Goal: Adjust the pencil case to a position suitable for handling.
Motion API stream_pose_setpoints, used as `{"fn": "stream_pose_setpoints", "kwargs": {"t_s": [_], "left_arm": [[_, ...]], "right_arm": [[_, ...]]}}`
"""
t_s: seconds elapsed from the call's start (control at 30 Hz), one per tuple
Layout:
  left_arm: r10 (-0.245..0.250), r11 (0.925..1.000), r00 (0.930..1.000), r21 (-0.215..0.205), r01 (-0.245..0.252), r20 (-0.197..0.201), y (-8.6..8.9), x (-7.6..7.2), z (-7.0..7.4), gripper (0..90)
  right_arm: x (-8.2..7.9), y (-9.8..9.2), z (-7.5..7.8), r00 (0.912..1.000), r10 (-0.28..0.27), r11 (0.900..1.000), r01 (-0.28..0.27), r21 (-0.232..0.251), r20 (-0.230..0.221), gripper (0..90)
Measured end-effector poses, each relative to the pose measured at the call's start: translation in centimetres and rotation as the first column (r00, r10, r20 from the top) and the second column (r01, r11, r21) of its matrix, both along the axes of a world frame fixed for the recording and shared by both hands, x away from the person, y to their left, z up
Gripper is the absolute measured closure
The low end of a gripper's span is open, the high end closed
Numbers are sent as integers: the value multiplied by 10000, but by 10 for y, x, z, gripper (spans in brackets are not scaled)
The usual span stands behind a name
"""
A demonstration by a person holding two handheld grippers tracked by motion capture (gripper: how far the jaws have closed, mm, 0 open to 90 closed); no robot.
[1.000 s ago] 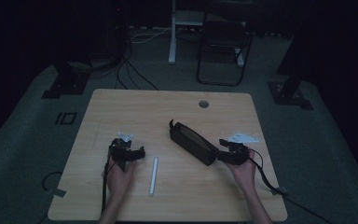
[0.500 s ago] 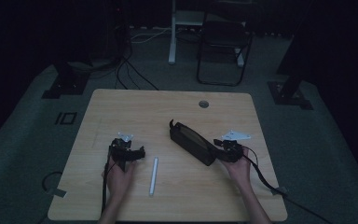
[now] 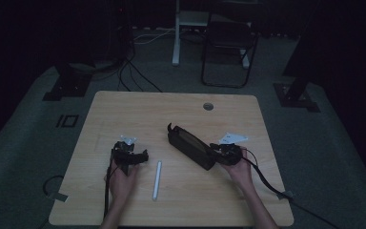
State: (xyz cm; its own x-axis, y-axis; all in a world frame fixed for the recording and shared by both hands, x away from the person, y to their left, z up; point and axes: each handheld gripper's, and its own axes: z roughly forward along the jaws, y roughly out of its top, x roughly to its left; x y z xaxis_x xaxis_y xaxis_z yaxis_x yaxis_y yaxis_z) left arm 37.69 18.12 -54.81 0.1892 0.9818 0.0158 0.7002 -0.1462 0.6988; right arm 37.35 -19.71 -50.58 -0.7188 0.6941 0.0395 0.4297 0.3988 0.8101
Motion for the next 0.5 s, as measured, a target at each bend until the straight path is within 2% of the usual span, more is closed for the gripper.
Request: {"fn": "stream_pose_setpoints", "kwargs": {"t_s": [0.37,0.5], "left_arm": [[0,10000,10000,-3,0,1,0,0,0,87],[7,10000,10000,-3,-7,4,0,0,0,87]], "right_arm": [[15,16,1,9986,510,9984,-508,-239,103,650],[23,21,0,9976,688,9975,-688,-149,24,653]]}}
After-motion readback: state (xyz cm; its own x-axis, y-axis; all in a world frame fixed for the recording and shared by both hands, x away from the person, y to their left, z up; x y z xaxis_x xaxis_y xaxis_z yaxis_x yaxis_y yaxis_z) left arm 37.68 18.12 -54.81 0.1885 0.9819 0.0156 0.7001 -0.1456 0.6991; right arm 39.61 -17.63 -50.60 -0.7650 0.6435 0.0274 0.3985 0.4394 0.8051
